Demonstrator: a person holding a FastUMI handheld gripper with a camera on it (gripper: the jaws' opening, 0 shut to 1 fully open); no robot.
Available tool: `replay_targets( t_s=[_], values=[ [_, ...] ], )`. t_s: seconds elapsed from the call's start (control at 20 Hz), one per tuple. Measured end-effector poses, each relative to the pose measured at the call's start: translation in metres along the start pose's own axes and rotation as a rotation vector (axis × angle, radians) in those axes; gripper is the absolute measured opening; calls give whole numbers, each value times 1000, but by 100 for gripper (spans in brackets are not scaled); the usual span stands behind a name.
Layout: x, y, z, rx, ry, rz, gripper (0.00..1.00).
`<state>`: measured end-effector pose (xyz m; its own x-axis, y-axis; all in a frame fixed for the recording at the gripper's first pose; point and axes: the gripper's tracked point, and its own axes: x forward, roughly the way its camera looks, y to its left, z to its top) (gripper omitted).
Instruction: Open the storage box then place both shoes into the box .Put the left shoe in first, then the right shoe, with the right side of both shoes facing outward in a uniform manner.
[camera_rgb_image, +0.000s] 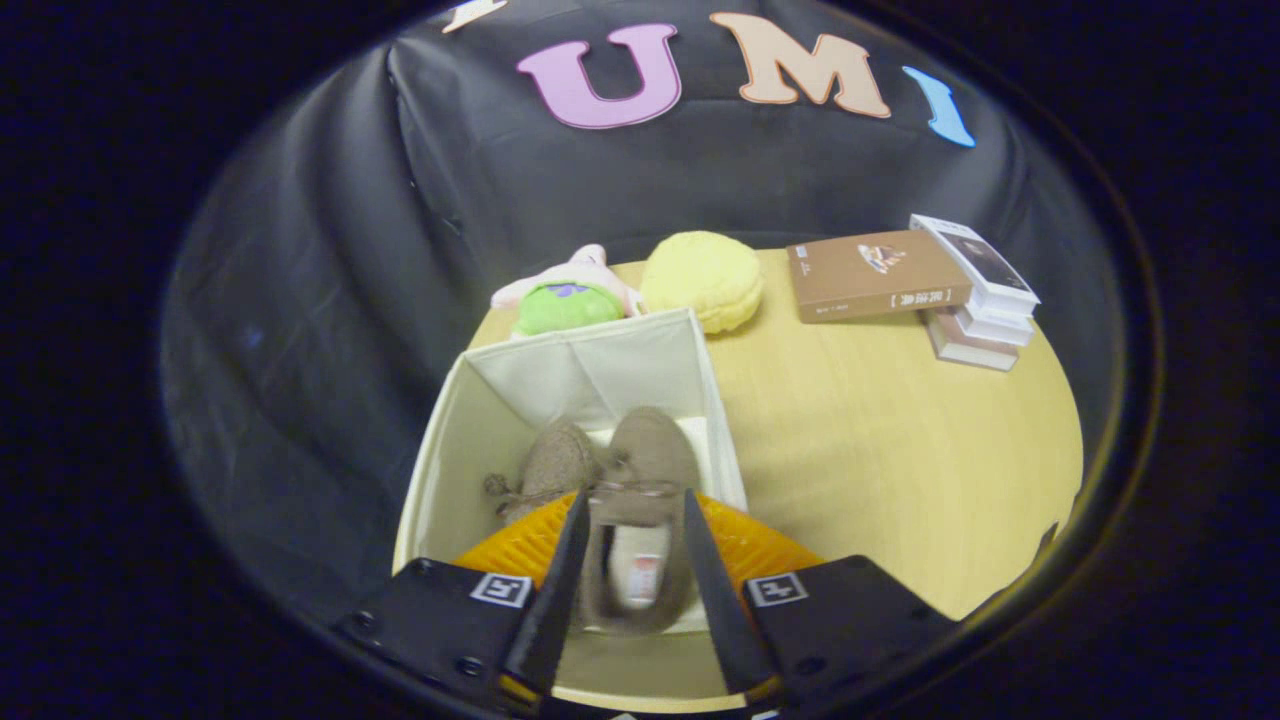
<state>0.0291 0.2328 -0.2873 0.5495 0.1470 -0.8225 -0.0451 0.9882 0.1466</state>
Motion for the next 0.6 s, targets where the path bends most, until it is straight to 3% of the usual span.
replay_targets(
  t_s=[0.2,0.4,0.6],
  values=[
    [-32,10,21,-92,-107,72,74],
    [-81,-8,49,-196,-271,54,100],
    [-137,-41,65,-224,-434,69,100]
  ],
)
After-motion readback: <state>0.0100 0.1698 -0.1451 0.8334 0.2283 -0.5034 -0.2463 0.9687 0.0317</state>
